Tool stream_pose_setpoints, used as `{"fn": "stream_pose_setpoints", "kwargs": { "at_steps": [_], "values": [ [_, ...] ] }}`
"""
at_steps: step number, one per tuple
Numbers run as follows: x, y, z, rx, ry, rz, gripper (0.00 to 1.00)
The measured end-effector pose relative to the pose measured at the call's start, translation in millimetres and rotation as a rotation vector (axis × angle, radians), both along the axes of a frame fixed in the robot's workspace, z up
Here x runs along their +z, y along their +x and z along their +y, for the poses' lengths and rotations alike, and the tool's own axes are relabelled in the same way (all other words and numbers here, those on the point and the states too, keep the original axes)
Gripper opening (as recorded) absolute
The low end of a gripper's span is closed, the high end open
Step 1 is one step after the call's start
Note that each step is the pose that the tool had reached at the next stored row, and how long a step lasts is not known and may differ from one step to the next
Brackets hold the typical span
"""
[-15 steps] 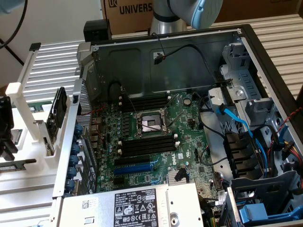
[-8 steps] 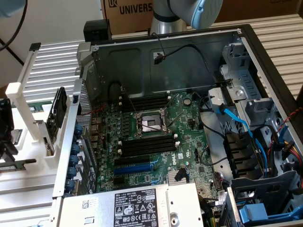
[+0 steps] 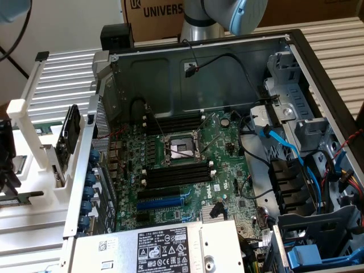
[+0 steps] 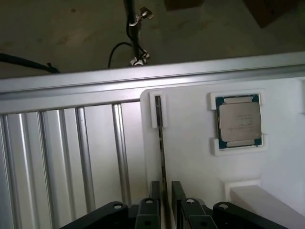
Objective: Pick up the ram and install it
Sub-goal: 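Pick up the ram and move it above insertion slot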
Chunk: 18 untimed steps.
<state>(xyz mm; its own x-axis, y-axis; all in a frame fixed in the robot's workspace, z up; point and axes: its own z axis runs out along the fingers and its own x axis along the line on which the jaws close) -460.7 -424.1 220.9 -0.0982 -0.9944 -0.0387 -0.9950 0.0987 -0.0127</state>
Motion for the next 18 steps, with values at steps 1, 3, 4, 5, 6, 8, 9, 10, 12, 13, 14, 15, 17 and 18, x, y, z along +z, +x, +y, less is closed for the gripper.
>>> {"fn": "stream_pose_setpoints", "kwargs": {
  "at_steps": [1, 3, 4, 5, 6, 8, 9, 10, 12, 13, 14, 15, 17, 18],
  "values": [
    [0.0, -0.1, 0.0, 0.018, 0.0000, 0.0001, 0.24],
    [-0.4, -0.1, 0.1, 0.053, 0.0001, -0.0004, 0.24],
    [-0.5, 0.0, 0.0, 0.069, 0.0001, -0.0010, 0.24],
    [-0.9, 0.0, 0.0, 0.082, 0.0001, -0.0016, 0.24],
    [-1.4, 0.0, 0.0, 0.092, 0.0002, -0.0019, 0.24],
    [-1.9, 0.0, 0.0, 0.111, 0.0000, -0.0018, 0.24],
    [-2.2, 0.0, 0.0, 0.121, 0.0000, -0.0020, 0.24],
    [-2.7, 0.1, 0.0, 0.127, 0.0001, -0.0022, 0.24],
    [-3.8, 0.3, 0.0, 0.139, 0.0001, -0.0022, 0.24],
    [-4.8, 0.3, 0.0, 0.143, 0.0001, -0.0022, 0.24],
    [-5.9, 0.3, 0.0, 0.145, 0.0001, -0.0022, 0.24],
    [-6.9, 0.3, 0.0, 0.145, 0.0002, -0.0018, 0.24],
    [-7.8, 0.3, 0.0, 0.141, 0.0004, 0.0005, 0.24],
    [-8.0, 0.3, 0.0, 0.136, 0.0004, 0.0025, 0.24]
  ]
}}
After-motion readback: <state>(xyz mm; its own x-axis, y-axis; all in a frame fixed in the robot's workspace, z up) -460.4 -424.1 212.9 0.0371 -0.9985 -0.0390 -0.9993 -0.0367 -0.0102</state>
